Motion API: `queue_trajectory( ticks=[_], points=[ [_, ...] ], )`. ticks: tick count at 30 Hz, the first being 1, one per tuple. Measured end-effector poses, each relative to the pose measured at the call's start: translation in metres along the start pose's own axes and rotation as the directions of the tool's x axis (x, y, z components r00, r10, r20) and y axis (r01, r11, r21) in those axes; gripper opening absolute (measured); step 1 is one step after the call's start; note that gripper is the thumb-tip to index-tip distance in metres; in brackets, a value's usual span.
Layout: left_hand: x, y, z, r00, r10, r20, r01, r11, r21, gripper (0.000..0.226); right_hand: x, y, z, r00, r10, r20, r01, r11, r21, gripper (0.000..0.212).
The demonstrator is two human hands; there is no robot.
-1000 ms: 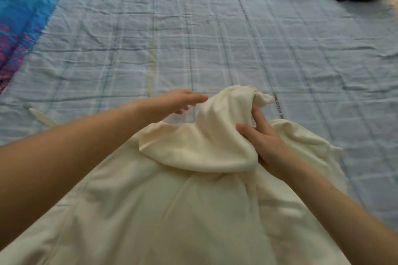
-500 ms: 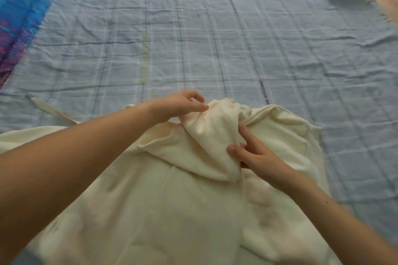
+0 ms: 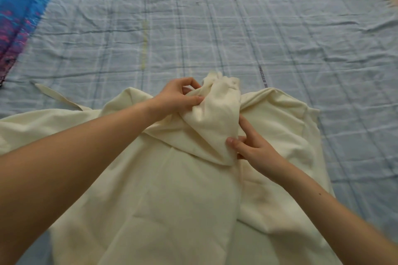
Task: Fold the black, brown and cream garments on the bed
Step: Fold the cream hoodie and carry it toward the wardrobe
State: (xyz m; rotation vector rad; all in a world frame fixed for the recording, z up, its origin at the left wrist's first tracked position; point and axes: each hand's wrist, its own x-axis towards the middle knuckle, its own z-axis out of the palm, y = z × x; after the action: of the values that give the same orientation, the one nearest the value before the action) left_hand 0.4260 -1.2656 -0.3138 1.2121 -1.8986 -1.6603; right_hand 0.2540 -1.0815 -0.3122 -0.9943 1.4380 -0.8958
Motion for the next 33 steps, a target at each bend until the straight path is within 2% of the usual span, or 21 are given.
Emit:
queue_trajectory(
  ticks=[2,4,7,10,11,13,17,20,22,24,25,27,29,31,33],
  points=[
    [-0.006,0.007,-0.003,1.000,0.021,0.000,-0.021,0.998,-0.064,0.021,0.000,0.003,-0.001,1.000,0.009,-0.016,-0.009,1.000,0.006,0.062],
    [-0.012,0.016,-0.005,0.999,0.053,0.000,-0.053,0.995,-0.086,0.024,0.001,0.001,-0.005,0.996,0.015,-0.090,-0.010,0.998,0.065,0.056],
    [-0.025,0.031,-0.006,0.992,0.113,0.063,-0.105,0.988,-0.115,0.024,0.009,-0.017,-0.013,0.988,0.039,-0.151,0.011,0.948,0.318,0.037],
    [-0.041,0.048,-0.006,0.973,0.179,0.144,-0.167,0.982,-0.093,0.027,0.019,-0.045,-0.020,0.997,0.018,-0.071,0.023,0.845,0.534,0.051],
    [-0.046,0.055,-0.006,0.969,0.202,0.142,-0.194,0.979,-0.065,0.027,0.023,-0.056,-0.020,0.998,-0.008,-0.069,0.044,0.839,0.542,0.052],
    [-0.050,0.073,-0.008,0.965,0.251,0.078,-0.250,0.968,-0.029,0.029,0.030,-0.081,-0.023,0.987,-0.044,-0.158,0.119,0.853,0.508,0.052],
    [-0.042,0.111,-0.021,0.946,0.300,-0.122,-0.311,0.946,-0.088,0.031,0.037,-0.141,-0.038,0.942,-0.157,-0.295,0.272,0.875,0.401,0.043],
    [-0.037,0.134,-0.027,0.970,0.207,-0.129,-0.228,0.958,-0.176,0.035,0.035,-0.175,-0.048,0.922,-0.183,-0.340,0.299,0.895,0.331,0.026],
    [-0.039,0.139,-0.028,0.996,0.082,-0.037,-0.089,0.971,-0.221,0.047,0.028,-0.183,-0.053,0.925,-0.180,-0.336,0.277,0.922,0.270,0.013],
    [-0.041,0.136,-0.031,0.992,0.007,0.126,0.015,0.984,-0.175,0.053,0.016,-0.177,-0.058,0.935,-0.173,-0.309,0.242,0.949,0.200,0.008],
    [-0.044,0.131,-0.033,0.972,-0.032,0.234,0.067,0.987,-0.147,0.053,0.009,-0.169,-0.060,0.948,-0.166,-0.272,0.220,0.959,0.181,0.010],
    [-0.051,0.114,-0.037,0.885,-0.131,0.447,0.206,0.971,-0.124,0.055,-0.006,-0.146,-0.060,0.978,-0.126,-0.165,0.155,0.972,0.178,0.019],
    [-0.058,0.089,-0.039,0.814,-0.234,0.532,0.319,0.945,-0.072,0.051,-0.021,-0.117,-0.056,0.997,-0.055,-0.058,0.065,0.980,0.190,0.022],
    [-0.066,0.062,-0.037,0.842,-0.264,0.471,0.275,0.960,0.046,0.042,-0.034,-0.087,-0.047,1.000,-0.009,0.008,0.008,0.981,0.194,0.017],
    [-0.078,0.040,-0.029,0.890,-0.209,0.405,0.148,0.973,0.175,0.038,-0.045,-0.062,-0.039,0.998,0.026,0.051,-0.034,0.985,0.167,0.019]
  ],
)
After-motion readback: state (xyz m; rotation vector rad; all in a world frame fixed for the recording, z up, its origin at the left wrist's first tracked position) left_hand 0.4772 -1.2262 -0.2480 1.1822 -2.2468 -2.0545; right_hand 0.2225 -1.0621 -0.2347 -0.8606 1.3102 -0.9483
